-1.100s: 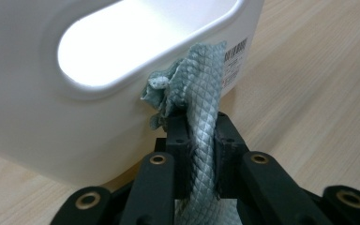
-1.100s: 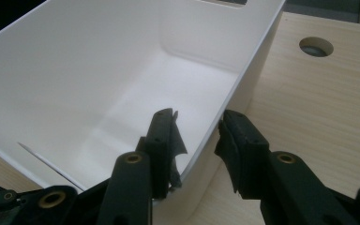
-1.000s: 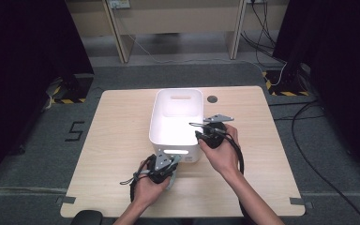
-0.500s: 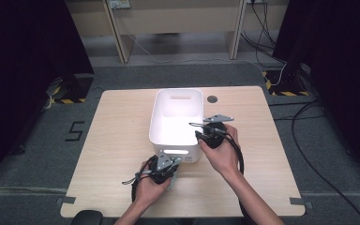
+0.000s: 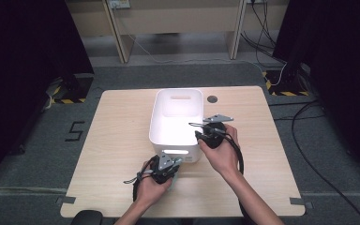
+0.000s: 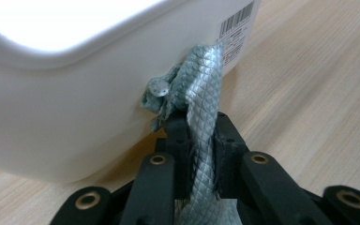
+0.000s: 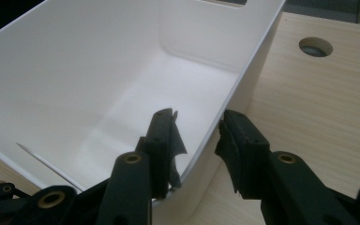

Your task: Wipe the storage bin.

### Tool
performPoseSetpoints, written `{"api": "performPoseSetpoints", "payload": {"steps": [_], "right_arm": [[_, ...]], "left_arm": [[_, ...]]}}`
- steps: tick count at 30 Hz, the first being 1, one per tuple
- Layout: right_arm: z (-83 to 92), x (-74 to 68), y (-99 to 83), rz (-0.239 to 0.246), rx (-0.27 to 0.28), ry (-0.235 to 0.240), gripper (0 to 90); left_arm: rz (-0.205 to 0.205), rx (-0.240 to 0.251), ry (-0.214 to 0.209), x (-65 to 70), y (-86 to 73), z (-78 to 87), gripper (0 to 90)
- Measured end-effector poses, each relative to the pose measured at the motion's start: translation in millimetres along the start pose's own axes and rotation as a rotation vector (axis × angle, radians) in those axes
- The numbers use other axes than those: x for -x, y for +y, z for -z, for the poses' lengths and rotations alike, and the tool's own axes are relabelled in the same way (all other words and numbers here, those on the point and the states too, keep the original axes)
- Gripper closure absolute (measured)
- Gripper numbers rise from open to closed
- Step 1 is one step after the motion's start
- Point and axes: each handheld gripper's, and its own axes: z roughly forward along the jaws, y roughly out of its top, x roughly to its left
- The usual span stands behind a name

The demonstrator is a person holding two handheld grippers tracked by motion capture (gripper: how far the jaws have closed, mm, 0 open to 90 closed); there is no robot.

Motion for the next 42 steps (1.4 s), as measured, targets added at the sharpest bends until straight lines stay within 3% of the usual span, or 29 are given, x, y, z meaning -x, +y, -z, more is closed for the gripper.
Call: {"api": "performPoseSetpoints", "payload": {"steps": [15, 42], "right_arm": [[-0.1, 0.3, -0.1, 0.000, 0.001, 0.000, 64.9], [-0.2, 0.3, -0.2, -0.003, 0.002, 0.001, 64.8]], "left_arm": [[-0.013, 0.000, -0.018, 5.5, 5.5, -4.1, 79.7], [0.007, 0.066, -0.028, 9.0, 15.4, 4.9, 79.8]]}}
